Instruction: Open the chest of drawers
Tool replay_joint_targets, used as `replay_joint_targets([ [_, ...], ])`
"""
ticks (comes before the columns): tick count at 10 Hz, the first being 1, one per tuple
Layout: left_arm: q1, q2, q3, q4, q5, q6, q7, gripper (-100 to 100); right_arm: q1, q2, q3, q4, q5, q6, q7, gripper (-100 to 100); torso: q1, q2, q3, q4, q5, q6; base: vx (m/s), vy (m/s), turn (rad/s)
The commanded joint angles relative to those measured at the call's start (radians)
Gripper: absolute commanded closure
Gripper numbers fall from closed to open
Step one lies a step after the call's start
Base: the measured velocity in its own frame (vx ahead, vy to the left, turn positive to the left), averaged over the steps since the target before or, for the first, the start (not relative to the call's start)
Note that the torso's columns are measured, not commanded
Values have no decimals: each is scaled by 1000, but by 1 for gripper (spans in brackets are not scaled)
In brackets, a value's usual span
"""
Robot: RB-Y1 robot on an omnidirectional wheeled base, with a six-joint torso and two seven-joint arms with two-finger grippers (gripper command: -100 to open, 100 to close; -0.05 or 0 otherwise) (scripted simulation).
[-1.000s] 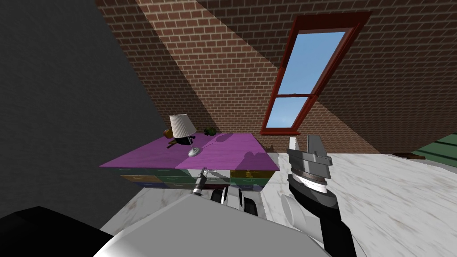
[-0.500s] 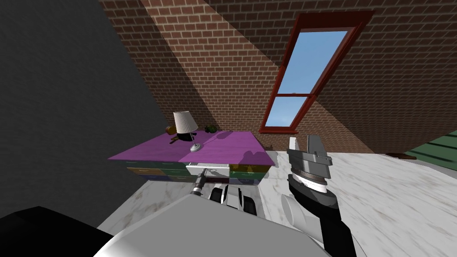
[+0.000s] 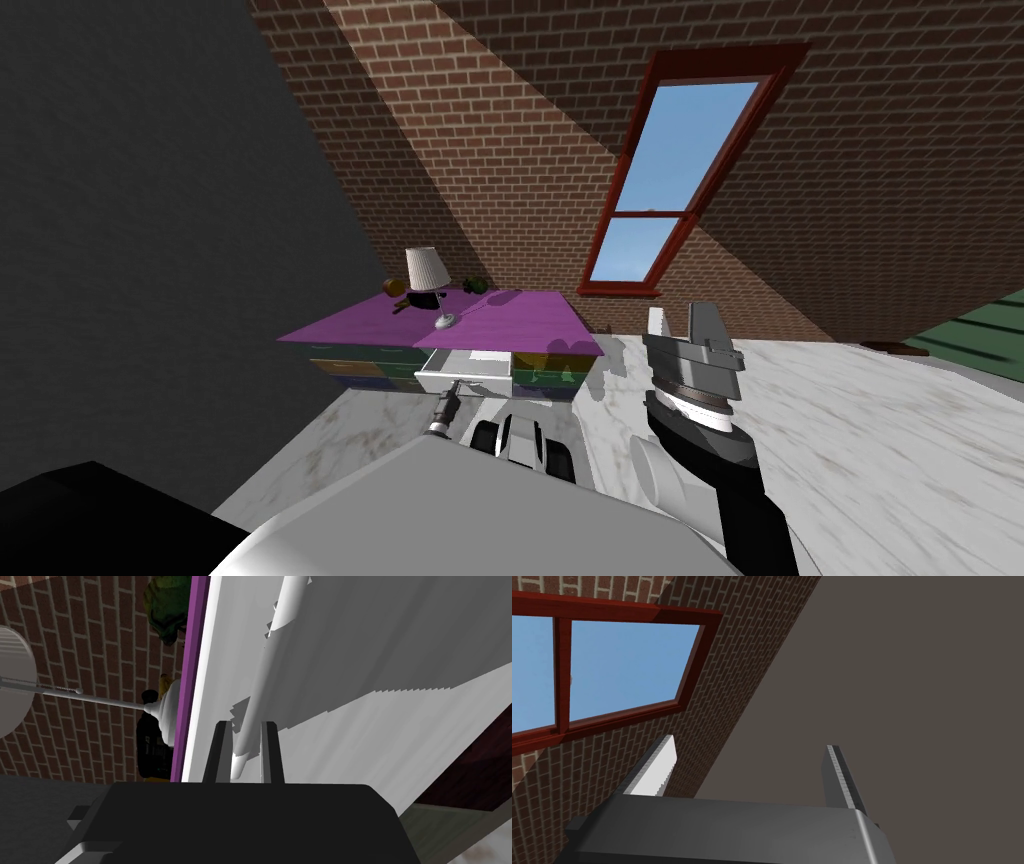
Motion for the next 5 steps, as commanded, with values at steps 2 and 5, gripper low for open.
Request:
replay_joint_targets([
  [2,-10,-36,33,-12,-23,19,-28,100,0,0,0,0,0,0,0,0,1,-7,-4,0,-1,1,-116,13,-12],
  [5,-52,-83,72,13,-47,22,-62,100,0,0,0,0,0,0,0,0,3,-7,-4,-2,1,-1,-138,74,-39],
])
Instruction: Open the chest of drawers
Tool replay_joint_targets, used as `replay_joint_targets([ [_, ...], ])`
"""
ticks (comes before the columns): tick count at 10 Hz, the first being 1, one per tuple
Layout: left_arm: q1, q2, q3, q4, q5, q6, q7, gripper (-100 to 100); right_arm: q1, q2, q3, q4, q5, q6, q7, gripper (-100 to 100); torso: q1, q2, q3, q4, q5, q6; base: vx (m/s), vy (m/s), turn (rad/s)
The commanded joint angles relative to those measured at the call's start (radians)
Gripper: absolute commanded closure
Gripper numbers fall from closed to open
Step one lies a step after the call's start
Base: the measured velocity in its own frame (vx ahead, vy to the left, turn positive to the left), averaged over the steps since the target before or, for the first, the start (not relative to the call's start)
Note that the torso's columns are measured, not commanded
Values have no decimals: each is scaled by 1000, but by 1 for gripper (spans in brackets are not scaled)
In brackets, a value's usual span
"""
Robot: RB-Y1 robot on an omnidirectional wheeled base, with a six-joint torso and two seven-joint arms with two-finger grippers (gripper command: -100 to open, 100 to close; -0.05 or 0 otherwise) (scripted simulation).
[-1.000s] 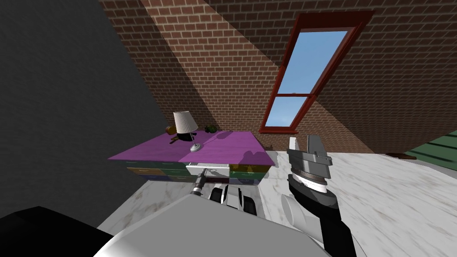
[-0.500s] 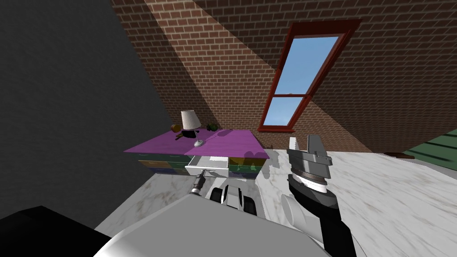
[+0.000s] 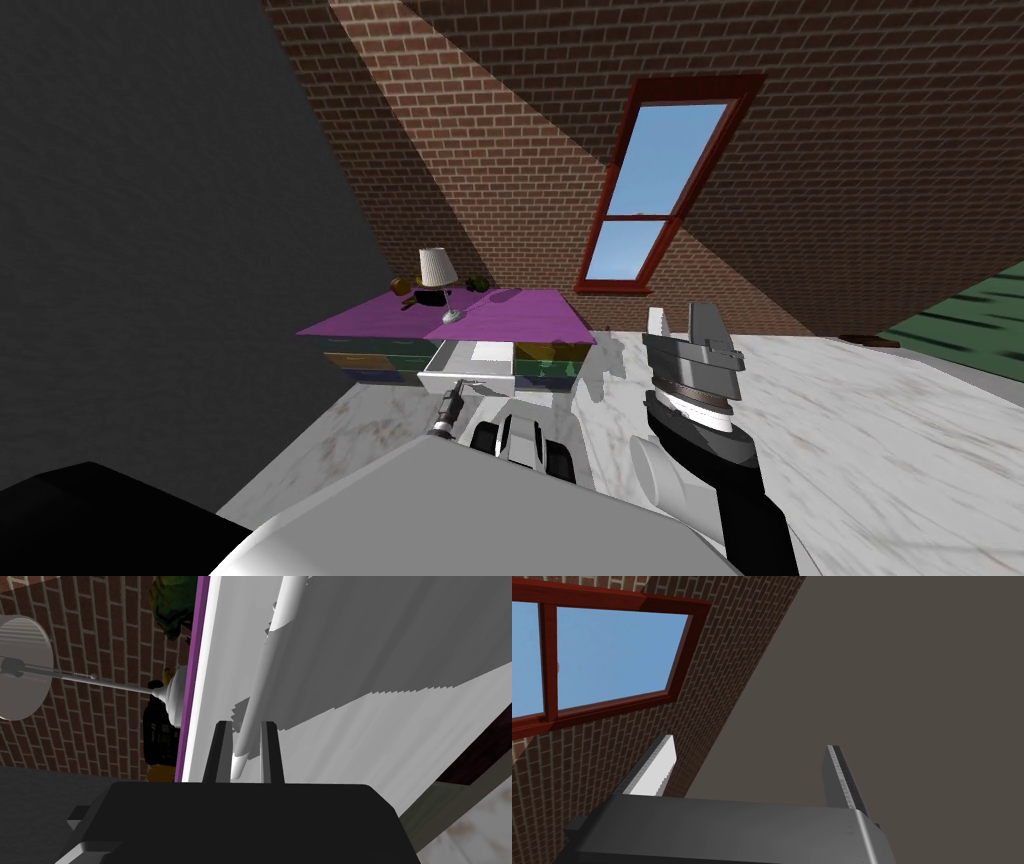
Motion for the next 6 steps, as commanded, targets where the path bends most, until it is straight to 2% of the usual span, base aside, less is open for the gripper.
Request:
replay_joint_targets([
  [1,-40,-46,45,5,-23,6,-39,100,0,0,0,0,0,0,0,0,0,4,2,2,0,1,-154,74,-52],
  [2,-40,-46,45,5,-23,6,-39,100,0,0,0,0,0,0,0,0,-1,5,3,2,-1,0,-74,17,-4],
  [4,-82,-93,84,30,-47,9,-73,100,0,0,0,0,0,0,0,0,-3,3,1,2,-2,0,-114,44,-18],
  [6,-124,-141,124,56,-71,12,-107,100,0,0,0,0,0,0,0,0,2,8,4,4,0,0,-174,104,-51],
])
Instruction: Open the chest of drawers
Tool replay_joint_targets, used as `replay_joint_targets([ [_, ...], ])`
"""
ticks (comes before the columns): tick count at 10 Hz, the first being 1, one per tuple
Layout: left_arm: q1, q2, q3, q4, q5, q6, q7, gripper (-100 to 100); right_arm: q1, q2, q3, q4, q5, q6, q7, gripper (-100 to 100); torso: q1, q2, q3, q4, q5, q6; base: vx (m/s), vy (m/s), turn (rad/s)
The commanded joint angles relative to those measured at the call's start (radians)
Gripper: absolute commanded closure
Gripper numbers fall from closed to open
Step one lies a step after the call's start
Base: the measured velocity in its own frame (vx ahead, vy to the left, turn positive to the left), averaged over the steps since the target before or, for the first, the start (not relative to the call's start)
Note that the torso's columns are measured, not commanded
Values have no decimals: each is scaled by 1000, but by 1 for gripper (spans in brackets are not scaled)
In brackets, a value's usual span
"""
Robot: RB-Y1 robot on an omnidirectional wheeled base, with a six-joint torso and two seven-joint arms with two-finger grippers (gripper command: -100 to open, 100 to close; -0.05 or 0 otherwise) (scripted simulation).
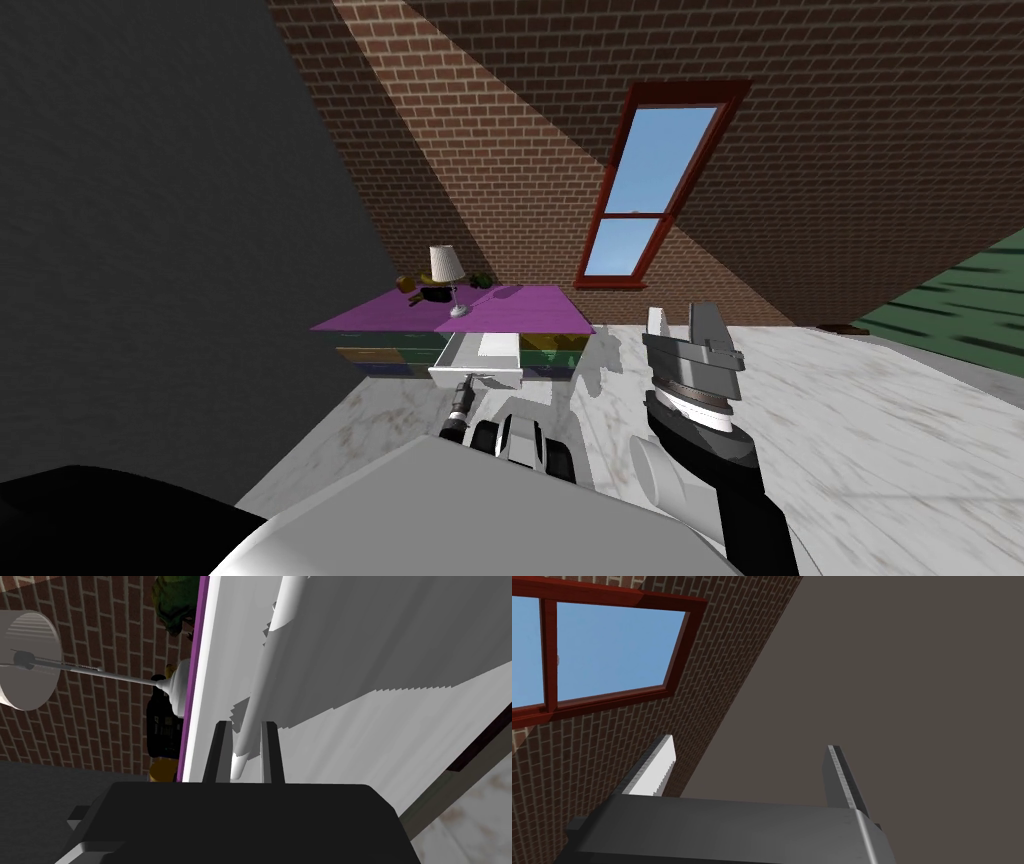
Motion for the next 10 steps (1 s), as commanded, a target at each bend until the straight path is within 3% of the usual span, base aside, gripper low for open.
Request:
replay_joint_targets([
  [1,-65,-58,56,35,-30,-11,-46,100,0,0,0,0,0,0,0,0,-3,1,1,0,0,0,-235,90,-37],
  [2,-67,-42,36,22,-12,30,-39,-100,0,0,0,0,0,0,0,0,-4,2,1,1,-1,0,-156,39,25],
  [10,-152,-11,20,-29,35,162,-53,-100,0,0,0,0,0,0,0,0,-1,-9,-3,-7,6,3,-49,-25,31],
])
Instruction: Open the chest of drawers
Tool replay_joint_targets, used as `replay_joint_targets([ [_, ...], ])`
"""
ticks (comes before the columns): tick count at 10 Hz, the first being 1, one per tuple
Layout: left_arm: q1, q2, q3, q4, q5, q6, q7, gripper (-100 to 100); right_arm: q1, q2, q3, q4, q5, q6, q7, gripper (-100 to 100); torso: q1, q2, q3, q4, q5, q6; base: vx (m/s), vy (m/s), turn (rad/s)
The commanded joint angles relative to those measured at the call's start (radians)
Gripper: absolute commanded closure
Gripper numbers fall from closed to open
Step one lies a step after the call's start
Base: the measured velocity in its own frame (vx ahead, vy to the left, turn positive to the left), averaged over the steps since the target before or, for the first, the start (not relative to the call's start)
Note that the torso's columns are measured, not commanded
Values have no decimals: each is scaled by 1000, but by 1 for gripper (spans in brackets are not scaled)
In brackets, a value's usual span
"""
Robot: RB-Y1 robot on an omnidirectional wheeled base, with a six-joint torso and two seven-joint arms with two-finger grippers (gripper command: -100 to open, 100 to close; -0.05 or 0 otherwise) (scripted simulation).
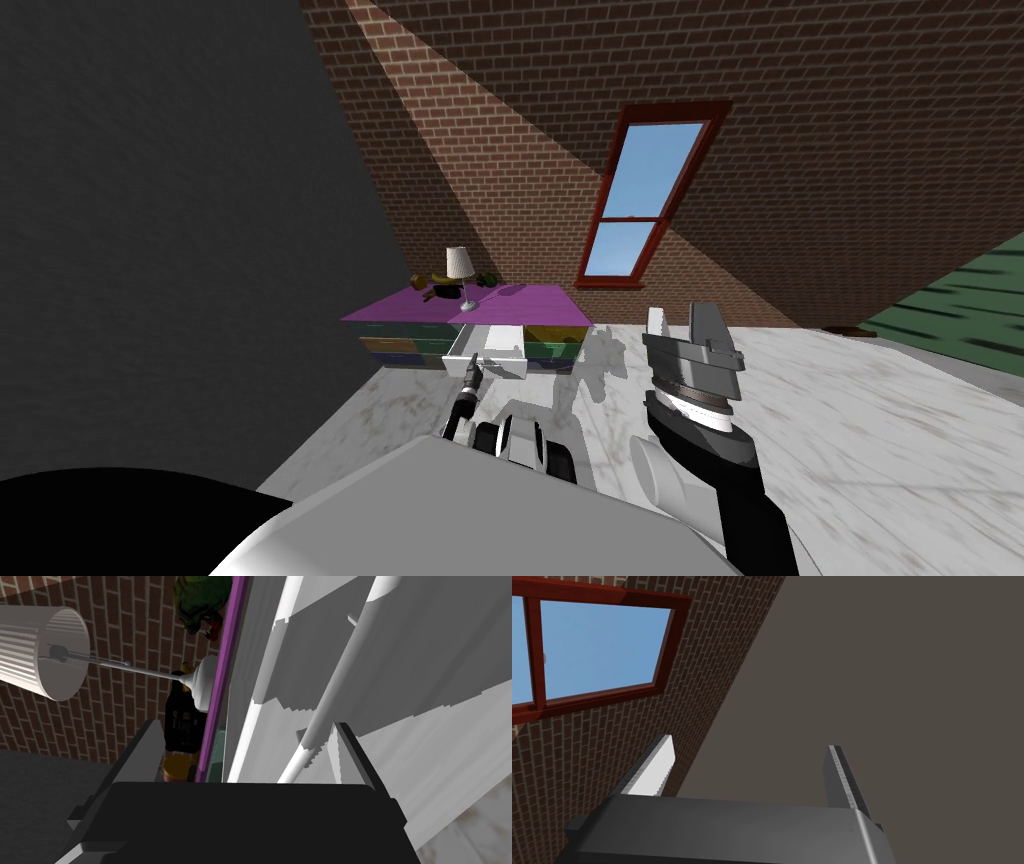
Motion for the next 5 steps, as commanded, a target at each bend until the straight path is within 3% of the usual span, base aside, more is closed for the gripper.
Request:
replay_joint_targets([
  [1,-28,8,-7,-32,18,67,-11,-100,0,0,0,0,0,0,0,0,-1,-1,-1,0,0,0,-76,-22,36],
  [5,-91,32,-19,-70,53,166,-21,-100,0,0,0,0,0,0,0,0,-2,3,1,5,-3,0,-91,-21,41],
])
